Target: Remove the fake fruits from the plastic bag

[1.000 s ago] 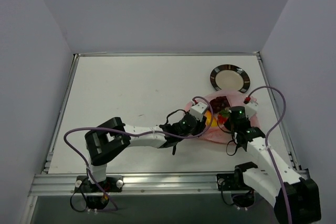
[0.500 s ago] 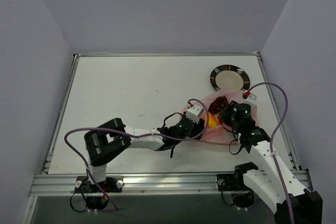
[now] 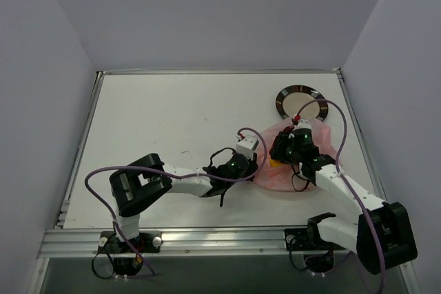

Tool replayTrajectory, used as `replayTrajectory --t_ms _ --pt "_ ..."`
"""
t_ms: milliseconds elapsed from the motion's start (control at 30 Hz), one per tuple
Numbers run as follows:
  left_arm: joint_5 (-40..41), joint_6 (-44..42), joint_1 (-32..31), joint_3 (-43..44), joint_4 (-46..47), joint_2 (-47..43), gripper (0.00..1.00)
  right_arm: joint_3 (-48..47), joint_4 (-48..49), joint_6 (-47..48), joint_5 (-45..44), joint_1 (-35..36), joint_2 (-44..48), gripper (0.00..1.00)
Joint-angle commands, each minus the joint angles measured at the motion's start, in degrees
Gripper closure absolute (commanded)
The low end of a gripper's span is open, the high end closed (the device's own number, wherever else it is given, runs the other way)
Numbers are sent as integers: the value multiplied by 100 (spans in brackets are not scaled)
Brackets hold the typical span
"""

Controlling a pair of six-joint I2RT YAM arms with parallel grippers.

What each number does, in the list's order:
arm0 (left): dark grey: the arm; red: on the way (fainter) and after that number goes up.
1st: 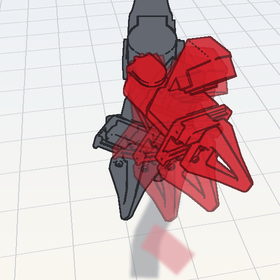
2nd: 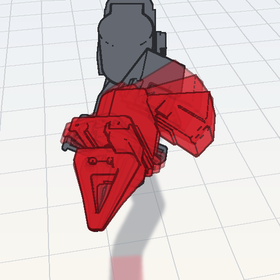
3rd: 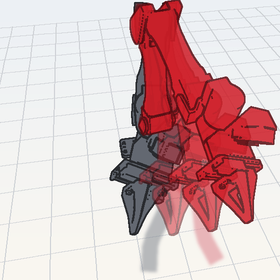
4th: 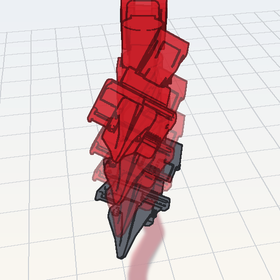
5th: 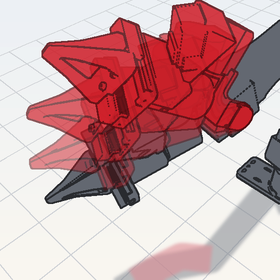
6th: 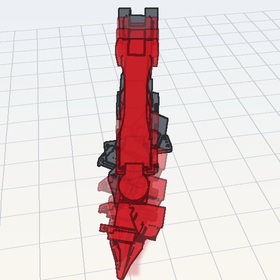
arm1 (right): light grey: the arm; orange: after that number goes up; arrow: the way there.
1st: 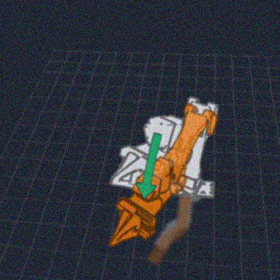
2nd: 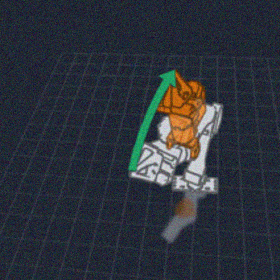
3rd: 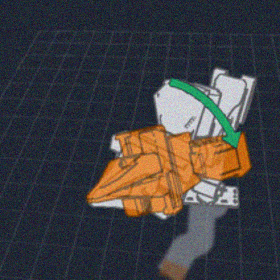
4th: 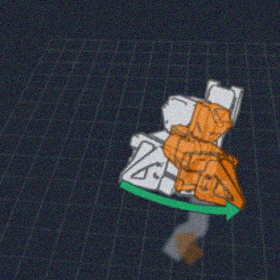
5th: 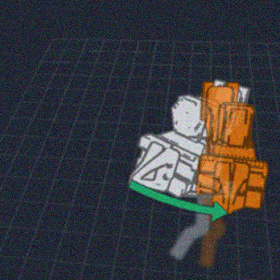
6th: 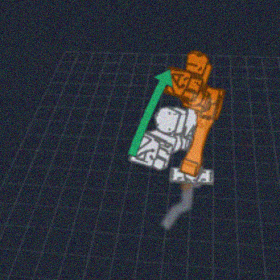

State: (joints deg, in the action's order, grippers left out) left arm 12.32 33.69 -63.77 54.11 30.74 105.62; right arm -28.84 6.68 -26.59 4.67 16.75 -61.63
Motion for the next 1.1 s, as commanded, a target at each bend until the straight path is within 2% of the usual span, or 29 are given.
replayTrajectory --t_ms 0,167,367,600,700,800,933,1067 --pt "96 41 22 -14 125 -261 79 -183 220 198 368 117 -270 55" --pt "52 -21 31 -67 160 -270 83 -26 167 31 44 267 -289 46" --pt "113 -29 119 -278 178 -419 88 98 88 -241 -440 390 -481 45" --pt "306 -144 207 -295 -137 -648 98 -42 44 -303 -642 531 -702 33" --pt "342 -214 303 -322 -200 -797 98 -43 18 -303 -642 531 -535 28" --pt "324 -240 312 -339 -227 -859 98 27 0 -338 -634 539 -386 28" --pt "403 -179 312 -445 -139 -903 98 141 -8 -417 -633 531 -341 34" --pt "552 -240 312 -445 -235 -956 98 177 -26 -470 -713 513 -341 34"
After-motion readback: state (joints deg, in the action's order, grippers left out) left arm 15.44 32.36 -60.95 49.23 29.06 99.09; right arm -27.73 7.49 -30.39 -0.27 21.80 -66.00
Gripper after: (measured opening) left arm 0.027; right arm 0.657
